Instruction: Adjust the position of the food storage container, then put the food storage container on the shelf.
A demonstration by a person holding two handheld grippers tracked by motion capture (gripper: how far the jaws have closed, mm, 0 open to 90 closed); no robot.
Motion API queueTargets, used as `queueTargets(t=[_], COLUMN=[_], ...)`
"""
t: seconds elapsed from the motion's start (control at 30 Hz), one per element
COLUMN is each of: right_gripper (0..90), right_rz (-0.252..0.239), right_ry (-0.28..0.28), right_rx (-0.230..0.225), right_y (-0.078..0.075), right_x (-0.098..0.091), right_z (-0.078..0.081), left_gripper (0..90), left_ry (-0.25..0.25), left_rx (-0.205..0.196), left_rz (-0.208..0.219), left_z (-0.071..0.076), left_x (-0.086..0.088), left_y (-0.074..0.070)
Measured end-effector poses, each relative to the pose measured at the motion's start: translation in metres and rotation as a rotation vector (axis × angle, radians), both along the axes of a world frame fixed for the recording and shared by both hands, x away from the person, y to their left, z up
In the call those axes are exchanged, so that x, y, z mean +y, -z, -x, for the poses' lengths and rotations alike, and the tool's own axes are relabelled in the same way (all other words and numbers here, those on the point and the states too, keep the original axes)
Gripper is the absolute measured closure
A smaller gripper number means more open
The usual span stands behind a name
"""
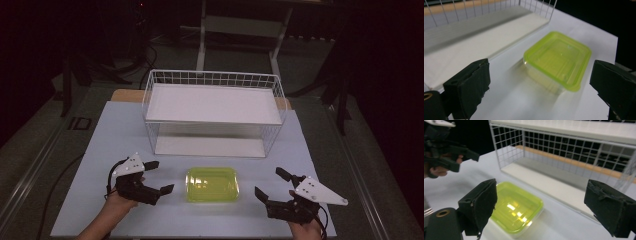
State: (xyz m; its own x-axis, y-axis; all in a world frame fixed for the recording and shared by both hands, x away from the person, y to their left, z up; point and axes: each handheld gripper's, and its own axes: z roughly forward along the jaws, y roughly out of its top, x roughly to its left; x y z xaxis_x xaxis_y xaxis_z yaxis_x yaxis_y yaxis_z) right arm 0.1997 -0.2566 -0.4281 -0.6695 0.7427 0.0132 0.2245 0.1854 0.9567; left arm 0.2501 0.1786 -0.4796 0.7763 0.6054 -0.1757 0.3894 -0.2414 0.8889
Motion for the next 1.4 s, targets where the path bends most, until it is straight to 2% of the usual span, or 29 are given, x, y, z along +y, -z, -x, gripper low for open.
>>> queueTargets(t=[0.03, 0.07, 0.2, 0.27, 0.33, 0.37, 0.43, 0.47, 0.53, 0.57, 0.6, 0.7, 0.8, 0.93, 1.0, 1.07, 1.13, 1.23, 1.27, 1.37, 1.4], right_gripper=[11.3, 11.3, 11.3, 14.6, 16.1, 16.1, 16.2, 16.2, 17.4, 21.5, 21.7, 16.0, 13.4, 11.7, 11.7, 11.7, 11.8, 14.4, 14.7, 19.8, 22.6], right_rz=[-0.002, -0.002, 0.004, 0.011, 0.033, 0.034, 0.023, 0.004, 0.005, -0.007, -0.023, -0.025, -0.006, 0.013, 0.006, 0.005, -0.006, -0.02, -0.035, -0.076, -0.084], right_ry=[0.013, 0.032, 0.071, 0.074, 0.061, 0.032, 0.009, -0.002, -0.006, -0.015, -0.024, -0.048, -0.046, -0.037, -0.011, 0.001, 0.002, 0.002, 0.0, -0.011, -0.022], right_rx=[-0.004, -0.012, -0.017, 0.003, 0.03, 0.048, 0.078, 0.129, 0.193, 0.219, 0.242, 0.302, 0.321, 0.365, 0.402, 0.437, 0.493, 0.554, 0.592, 0.701, 0.722], right_y=[-0.001, -0.002, 0.0, 0.002, 0.004, 0.005, 0.006, 0.007, 0.009, 0.011, 0.013, 0.021, 0.025, 0.028, 0.03, 0.033, 0.037, 0.043, 0.045, 0.055, 0.057], right_x=[-0.001, -0.002, -0.005, -0.005, -0.005, -0.005, -0.004, -0.004, -0.003, -0.003, -0.002, 0.001, 0.006, 0.014, 0.016, 0.019, 0.019, 0.02, 0.02, 0.021, 0.021], right_z=[-0.001, -0.002, -0.007, -0.01, -0.013, -0.016, -0.02, -0.023, -0.028, -0.031, -0.033, -0.04, -0.044, -0.053, -0.059, -0.064, -0.069, -0.075, -0.077, -0.082, -0.083], left_gripper=[3.6, 3.6, 3.6, 3.6, 3.6, 3.6, 3.6, 3.6, 3.6, 3.6, 3.6, 3.6, 3.7, 6.3, 7.2, 7.1, 7.1, 7.1, 7.2, 9.2, 10.7], left_ry=[-0.007, -0.006, -0.008, -0.012, -0.017, -0.016, -0.02, -0.021, -0.013, -0.009, -0.007, -0.003, -0.006, -0.014, -0.033, -0.038, -0.05, -0.071, -0.062, -0.075, -0.088], left_rx=[-0.007, 0.003, 0.016, 0.029, 0.038, 0.042, 0.059, 0.057, 0.066, 0.065, 0.069, 0.078, 0.106, 0.161, 0.186, 0.234, 0.296, 0.376, 0.398, 0.452, 0.474], left_rz=[0.019, 0.025, 0.018, 0.023, 0.01, 0.009, 0.014, 0.014, 0.012, 0.022, 0.024, 0.031, 0.014, 0.036, 0.055, 0.094, 0.119, 0.128, 0.131, 0.114, 0.105], left_z=[-0.001, -0.002, -0.003, -0.003, -0.004, -0.004, -0.005, -0.005, -0.003, -0.002, -0.001, 0.003, 0.001, -0.007, -0.011, -0.015, -0.019, -0.023, -0.024, -0.025, -0.026], left_x=[-0.001, -0.002, -0.008, -0.01, -0.014, -0.015, -0.019, -0.021, -0.025, -0.027, -0.029, -0.033, -0.035, -0.037, -0.038, -0.038, -0.041, -0.043, -0.044, -0.047, -0.047], left_y=[0.0, 0.0, 0.004, 0.006, 0.007, 0.007, 0.007, 0.006, 0.005, 0.004, 0.004, 0.002, 0.003, 0.006, 0.008, 0.011, 0.014, 0.019, 0.021, 0.026, 0.028])
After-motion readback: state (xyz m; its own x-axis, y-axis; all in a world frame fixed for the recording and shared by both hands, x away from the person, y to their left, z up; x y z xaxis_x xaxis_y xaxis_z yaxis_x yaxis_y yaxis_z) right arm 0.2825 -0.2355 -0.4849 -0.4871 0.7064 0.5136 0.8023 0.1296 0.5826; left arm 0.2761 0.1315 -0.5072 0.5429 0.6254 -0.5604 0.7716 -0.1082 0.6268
